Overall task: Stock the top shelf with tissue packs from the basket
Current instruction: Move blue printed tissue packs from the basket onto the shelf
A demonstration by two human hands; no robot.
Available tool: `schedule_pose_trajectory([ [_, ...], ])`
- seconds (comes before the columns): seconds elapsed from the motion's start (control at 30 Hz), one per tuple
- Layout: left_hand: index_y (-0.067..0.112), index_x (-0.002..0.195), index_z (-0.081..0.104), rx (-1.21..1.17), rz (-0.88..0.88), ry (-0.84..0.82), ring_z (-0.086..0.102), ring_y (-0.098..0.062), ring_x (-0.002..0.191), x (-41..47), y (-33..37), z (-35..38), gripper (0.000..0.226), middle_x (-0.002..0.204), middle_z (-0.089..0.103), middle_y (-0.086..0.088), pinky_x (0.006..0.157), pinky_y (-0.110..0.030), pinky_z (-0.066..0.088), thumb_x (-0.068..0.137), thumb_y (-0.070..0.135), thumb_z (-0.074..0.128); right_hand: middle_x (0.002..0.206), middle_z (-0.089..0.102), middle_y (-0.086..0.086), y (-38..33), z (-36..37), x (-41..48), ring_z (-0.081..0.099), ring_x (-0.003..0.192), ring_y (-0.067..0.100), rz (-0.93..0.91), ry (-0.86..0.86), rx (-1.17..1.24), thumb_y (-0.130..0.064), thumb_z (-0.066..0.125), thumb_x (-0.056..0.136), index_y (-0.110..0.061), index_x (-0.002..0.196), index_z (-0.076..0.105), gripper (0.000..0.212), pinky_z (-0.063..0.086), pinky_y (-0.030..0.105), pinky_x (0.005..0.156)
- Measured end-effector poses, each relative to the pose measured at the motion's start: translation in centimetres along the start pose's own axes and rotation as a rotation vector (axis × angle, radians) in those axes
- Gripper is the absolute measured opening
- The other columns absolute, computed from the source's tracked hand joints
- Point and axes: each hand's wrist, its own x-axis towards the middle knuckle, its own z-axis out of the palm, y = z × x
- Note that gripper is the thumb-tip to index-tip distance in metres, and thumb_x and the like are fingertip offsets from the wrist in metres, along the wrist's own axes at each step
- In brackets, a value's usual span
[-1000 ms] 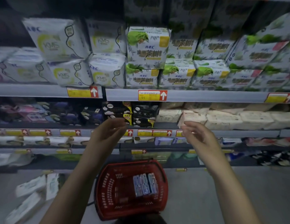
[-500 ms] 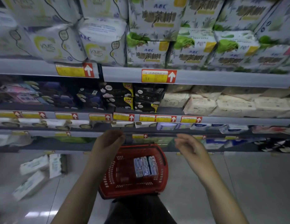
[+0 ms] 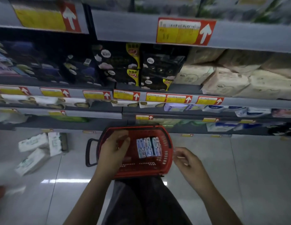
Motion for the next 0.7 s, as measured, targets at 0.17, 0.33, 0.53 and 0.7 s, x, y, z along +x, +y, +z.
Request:
schedule_pose_trajectory([
  [0.17, 0.003, 0.120, 0.060, 0.039, -0.013, -0.077, 0.054, 0.006, 0.078, 1.6, -2.4, 1.5, 0.026, 0.102, 0.060, 0.000, 0.057, -0.001, 0.043, 0.095, 0.007, 0.056, 0.094, 0.060, -0.016, 3.7, 2.0, 2.2, 0.057, 0.084, -0.006, 0.132, 0.029, -0.017, -0.019, 0.056, 0.095, -0.023, 0.111, 0.057, 0.017, 0.042, 0.000, 0.061],
  [0.33, 0.013, 0.118, 0.059, 0.092, -0.116, -0.125, 0.061, -0.002, 0.081, 3.7, -6.6, 2.6, 0.024, 0.088, 0.055, 0.018, 0.061, -0.010, 0.049, 0.094, 0.012, 0.058, 0.101, 0.064, -0.009, 7.8, 4.1, 5.2, 0.059, 0.090, -0.001, 0.202, 0.036, -0.061, -0.024, 0.056, 0.095, -0.021, 0.115, 0.059, 0.021, 0.041, 0.007, 0.063],
  [0.53, 0.014, 0.119, 0.061, 0.065, -0.298, -0.129, 0.062, -0.010, 0.086, 6.4, -13.3, 4.9, 0.025, 0.092, 0.061, 0.011, 0.077, -0.028, 0.054, 0.096, 0.022, 0.056, 0.098, 0.061, -0.002, 11.7, 8.1, 9.5, 0.061, 0.084, 0.008, 0.232, 0.065, -0.092, -0.017, 0.053, 0.096, -0.014, 0.116, 0.056, 0.021, 0.041, 0.008, 0.059],
  [0.7, 0.019, 0.104, 0.064, -0.054, -0.448, -0.124, 0.067, -0.029, 0.096, 7.8, -17.1, 6.8, 0.011, 0.102, 0.069, -0.008, 0.089, -0.052, 0.053, 0.094, 0.022, 0.060, 0.110, 0.064, 0.003, 15.4, 10.7, 12.2, 0.060, 0.095, 0.014, 0.289, 0.016, -0.118, -0.019, 0.053, 0.095, -0.013, 0.124, 0.056, 0.029, 0.046, 0.025, 0.080],
])
